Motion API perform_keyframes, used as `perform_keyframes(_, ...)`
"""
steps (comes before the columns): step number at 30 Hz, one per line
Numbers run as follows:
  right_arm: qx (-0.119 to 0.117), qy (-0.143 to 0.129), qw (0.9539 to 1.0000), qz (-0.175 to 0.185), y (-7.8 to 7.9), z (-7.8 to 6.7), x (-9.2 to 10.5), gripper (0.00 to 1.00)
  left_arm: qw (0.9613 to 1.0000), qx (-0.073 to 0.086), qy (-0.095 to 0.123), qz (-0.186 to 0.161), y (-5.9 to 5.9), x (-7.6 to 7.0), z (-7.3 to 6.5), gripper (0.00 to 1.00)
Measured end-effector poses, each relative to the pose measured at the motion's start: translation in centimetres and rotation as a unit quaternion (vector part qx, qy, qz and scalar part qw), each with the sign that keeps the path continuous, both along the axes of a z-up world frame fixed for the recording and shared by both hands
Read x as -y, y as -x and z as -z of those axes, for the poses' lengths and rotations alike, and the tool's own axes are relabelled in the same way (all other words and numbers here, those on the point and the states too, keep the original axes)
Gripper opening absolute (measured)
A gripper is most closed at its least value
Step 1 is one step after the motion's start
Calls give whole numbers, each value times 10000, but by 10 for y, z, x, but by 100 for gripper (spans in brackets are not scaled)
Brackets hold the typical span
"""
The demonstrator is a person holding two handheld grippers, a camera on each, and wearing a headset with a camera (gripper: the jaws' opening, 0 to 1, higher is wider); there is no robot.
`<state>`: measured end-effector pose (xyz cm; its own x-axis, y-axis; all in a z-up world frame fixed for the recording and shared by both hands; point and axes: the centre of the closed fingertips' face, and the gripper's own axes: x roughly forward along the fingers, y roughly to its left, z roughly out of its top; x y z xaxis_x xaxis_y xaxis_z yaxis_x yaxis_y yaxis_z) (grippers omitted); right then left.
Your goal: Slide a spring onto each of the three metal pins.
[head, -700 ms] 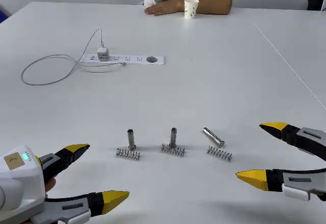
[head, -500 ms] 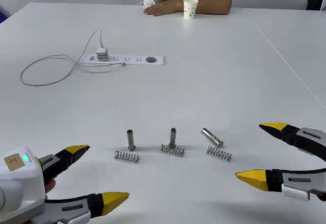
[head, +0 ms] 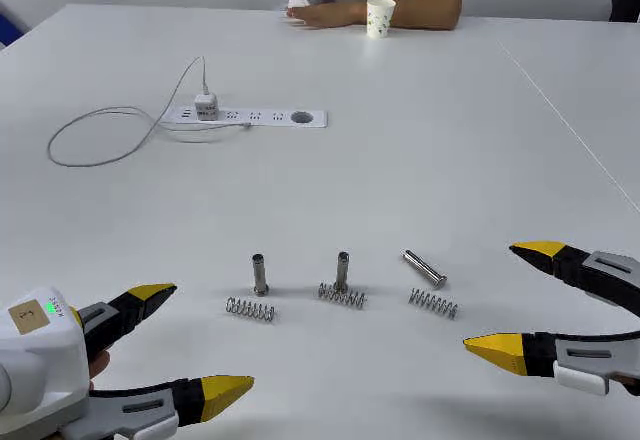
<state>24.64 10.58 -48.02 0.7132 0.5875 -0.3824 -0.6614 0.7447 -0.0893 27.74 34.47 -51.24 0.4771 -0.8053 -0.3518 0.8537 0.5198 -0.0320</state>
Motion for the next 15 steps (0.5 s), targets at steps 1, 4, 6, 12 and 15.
perform_keyframes(1, -3, -5, 10000, 1, 0, 0, 0, 76, 10000, 0, -2, -8, 0, 0, 0, 84)
perform_keyframes(4, -24, -10, 10000, -12, -2, 1, 0, 76, 10000, -2, 6, -35, 0, -1, 0, 84)
perform_keyframes(6, -28, -6, 10000, -26, -2, 1, 0, 75, 10000, 1, 4, -43, 1, -1, 0, 84)
perform_keyframes(12, -19, 32, 10000, -72, -6, -1, -1, 75, 10000, 17, 11, -82, 0, -2, -1, 84)
perform_keyframes(15, -44, 75, 9999, -105, -10, -2, -2, 74, 10000, 19, 12, -92, 1, -3, -1, 83)
